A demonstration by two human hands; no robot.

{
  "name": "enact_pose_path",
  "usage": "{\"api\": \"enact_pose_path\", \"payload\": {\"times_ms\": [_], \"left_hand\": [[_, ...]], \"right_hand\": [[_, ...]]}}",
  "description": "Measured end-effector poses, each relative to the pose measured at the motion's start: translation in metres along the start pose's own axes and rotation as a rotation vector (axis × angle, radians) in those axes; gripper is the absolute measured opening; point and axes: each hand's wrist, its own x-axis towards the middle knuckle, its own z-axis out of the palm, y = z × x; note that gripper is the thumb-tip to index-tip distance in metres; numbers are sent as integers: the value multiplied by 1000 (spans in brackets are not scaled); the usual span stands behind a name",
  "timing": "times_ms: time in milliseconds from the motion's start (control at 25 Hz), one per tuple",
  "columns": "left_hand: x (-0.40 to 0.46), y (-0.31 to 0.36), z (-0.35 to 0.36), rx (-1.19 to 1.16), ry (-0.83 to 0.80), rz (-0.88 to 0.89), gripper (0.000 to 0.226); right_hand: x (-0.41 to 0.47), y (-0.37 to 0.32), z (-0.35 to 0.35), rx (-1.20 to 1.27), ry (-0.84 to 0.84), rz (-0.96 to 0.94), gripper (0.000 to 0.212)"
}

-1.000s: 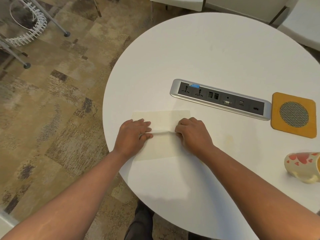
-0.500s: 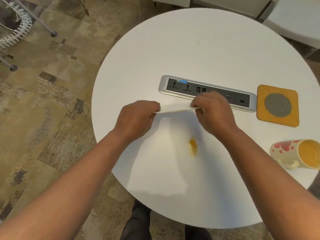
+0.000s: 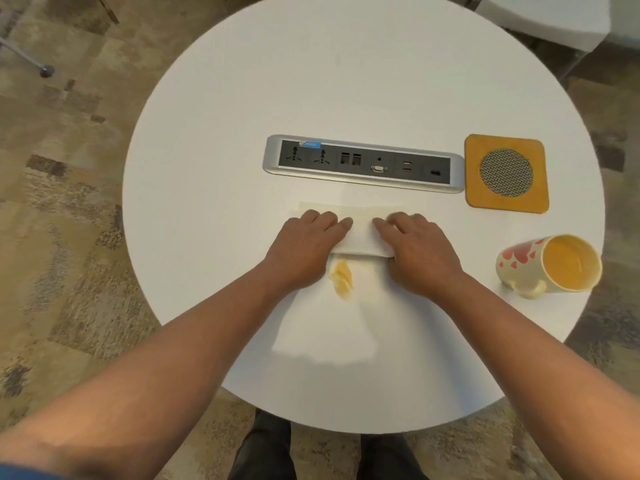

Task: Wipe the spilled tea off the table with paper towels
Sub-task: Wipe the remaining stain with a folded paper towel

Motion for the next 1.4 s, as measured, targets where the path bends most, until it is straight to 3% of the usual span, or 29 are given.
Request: {"api": "enact_pose_path", "payload": {"times_ms": [80, 200, 320, 480, 920, 1040, 1120, 1240, 1320, 1400], "left_hand": [[6, 3, 2, 52, -44, 7, 65], [11, 8, 4, -98, -91, 66, 61], [6, 4, 8, -213, -135, 103, 65], [-20, 9, 15, -196, -133, 144, 65], [-79, 58, 44, -186, -113, 52, 72], [-80, 63, 40, -369, -108, 31, 74], [-79, 54, 31, -542, 6, -58, 69], [-75, 20, 23, -416, 293, -284, 53], [-71, -5, 20, -299, 325, -436, 51], [-68, -23, 21, -238, 313, -545, 53]], "right_hand": [[4, -3, 2, 31, -44, -81, 65], [10, -4, 5, 118, -127, -155, 63], [3, -8, 11, 214, -136, -142, 63], [-20, -23, 19, 247, -143, -135, 60], [-74, -43, 23, 265, -192, -101, 59], [-77, -61, 21, 408, -101, 84, 66], [-69, -78, 25, 428, -48, 285, 79], [-52, -104, 36, 382, -133, 492, 108], [-44, -114, 45, 354, -136, 549, 116], [-41, -118, 51, 333, -95, 568, 108]]}}
